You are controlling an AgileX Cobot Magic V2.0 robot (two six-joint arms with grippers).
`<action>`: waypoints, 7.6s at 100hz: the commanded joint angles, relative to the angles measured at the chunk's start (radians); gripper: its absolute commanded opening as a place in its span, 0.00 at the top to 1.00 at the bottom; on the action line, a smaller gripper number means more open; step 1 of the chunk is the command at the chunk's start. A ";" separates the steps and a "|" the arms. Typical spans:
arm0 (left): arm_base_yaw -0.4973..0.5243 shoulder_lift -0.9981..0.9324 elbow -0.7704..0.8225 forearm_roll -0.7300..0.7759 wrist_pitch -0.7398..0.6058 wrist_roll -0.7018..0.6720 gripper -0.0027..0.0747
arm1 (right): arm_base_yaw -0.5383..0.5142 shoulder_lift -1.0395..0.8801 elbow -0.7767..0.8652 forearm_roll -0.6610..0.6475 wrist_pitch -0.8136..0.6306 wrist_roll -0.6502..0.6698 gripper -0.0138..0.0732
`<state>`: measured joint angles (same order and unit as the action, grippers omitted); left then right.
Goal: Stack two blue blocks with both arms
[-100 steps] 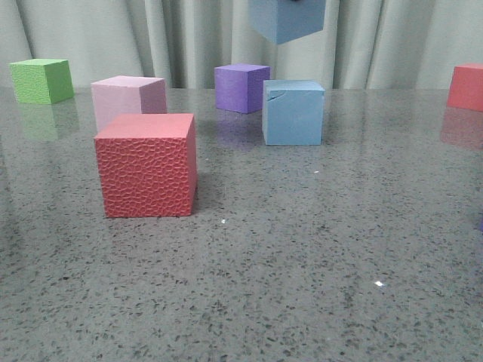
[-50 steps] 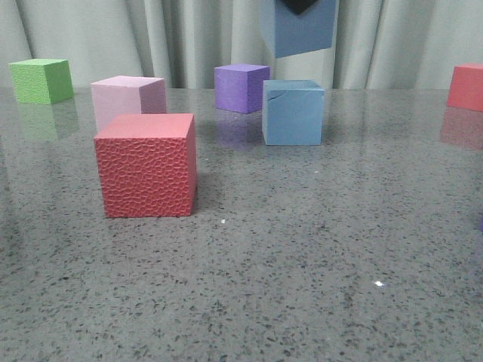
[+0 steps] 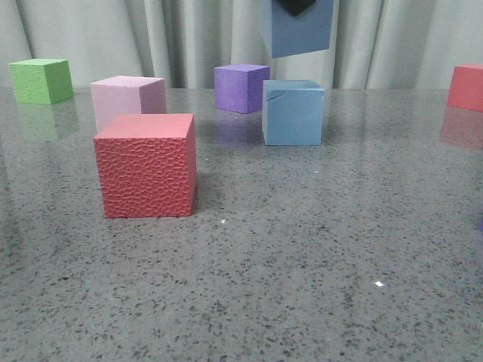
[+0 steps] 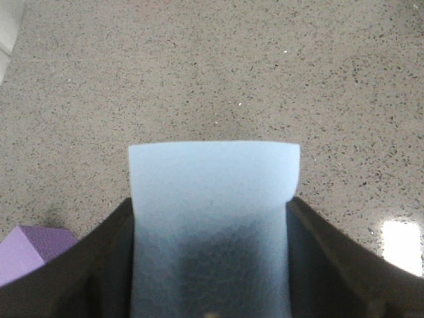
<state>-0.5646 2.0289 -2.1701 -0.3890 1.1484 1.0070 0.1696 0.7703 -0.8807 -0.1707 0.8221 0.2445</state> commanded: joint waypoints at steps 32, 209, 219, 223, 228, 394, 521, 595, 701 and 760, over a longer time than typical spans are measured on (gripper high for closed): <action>0.003 -0.055 -0.035 -0.030 -0.065 0.012 0.72 | -0.005 -0.011 -0.024 -0.010 -0.070 -0.004 0.10; 0.021 -0.002 -0.030 -0.079 0.018 0.135 0.72 | -0.005 -0.011 -0.024 -0.010 -0.070 -0.004 0.10; 0.021 -0.002 -0.030 -0.084 0.010 0.145 0.72 | -0.005 -0.011 -0.024 -0.010 -0.070 -0.004 0.10; 0.021 -0.002 -0.030 -0.092 0.006 0.151 0.72 | -0.005 -0.011 -0.024 -0.010 -0.070 -0.004 0.10; 0.021 -0.002 -0.030 -0.094 -0.004 0.150 0.72 | -0.005 -0.011 -0.024 -0.010 -0.070 -0.004 0.10; 0.021 0.015 -0.030 -0.086 -0.009 0.179 0.72 | -0.005 -0.011 -0.024 -0.010 -0.070 -0.004 0.10; 0.021 0.015 -0.030 -0.086 -0.031 0.179 0.34 | -0.005 -0.011 -0.024 -0.010 -0.070 -0.004 0.10; 0.021 0.015 -0.030 -0.086 -0.113 0.159 0.09 | -0.005 -0.011 -0.024 -0.010 -0.070 -0.004 0.10; 0.349 -0.220 -0.030 -0.082 -0.002 -0.556 0.10 | -0.005 -0.011 -0.024 -0.010 -0.063 -0.004 0.10; 0.463 -0.349 -0.001 0.140 0.068 -0.672 0.10 | -0.005 -0.011 -0.024 -0.010 -0.055 -0.004 0.10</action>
<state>-0.1034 1.7562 -2.1612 -0.2415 1.2653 0.3532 0.1696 0.7703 -0.8807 -0.1672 0.8221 0.2445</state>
